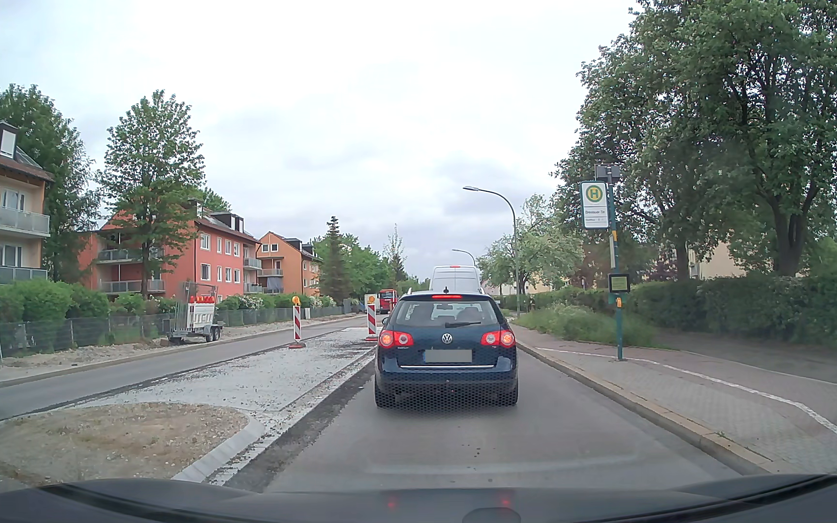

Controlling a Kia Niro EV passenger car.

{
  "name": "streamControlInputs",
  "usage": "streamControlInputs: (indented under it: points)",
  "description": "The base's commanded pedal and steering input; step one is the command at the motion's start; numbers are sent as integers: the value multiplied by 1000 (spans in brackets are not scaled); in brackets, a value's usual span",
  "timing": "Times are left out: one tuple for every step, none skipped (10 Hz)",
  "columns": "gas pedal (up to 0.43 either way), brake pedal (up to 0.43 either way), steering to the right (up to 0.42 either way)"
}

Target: Follow the waypoints while adhering to traffic rules and regulations

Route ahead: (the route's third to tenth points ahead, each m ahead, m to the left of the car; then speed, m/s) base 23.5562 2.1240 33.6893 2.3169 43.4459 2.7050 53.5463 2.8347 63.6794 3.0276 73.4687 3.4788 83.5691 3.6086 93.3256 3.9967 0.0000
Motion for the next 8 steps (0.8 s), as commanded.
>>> streamControlInputs:
  points:
    - [0,256,-11]
    - [0,256,-11]
    - [0,256,-11]
    - [0,256,-11]
    - [0,262,-11]
    - [0,256,-11]
    - [0,256,-11]
    - [0,262,-11]
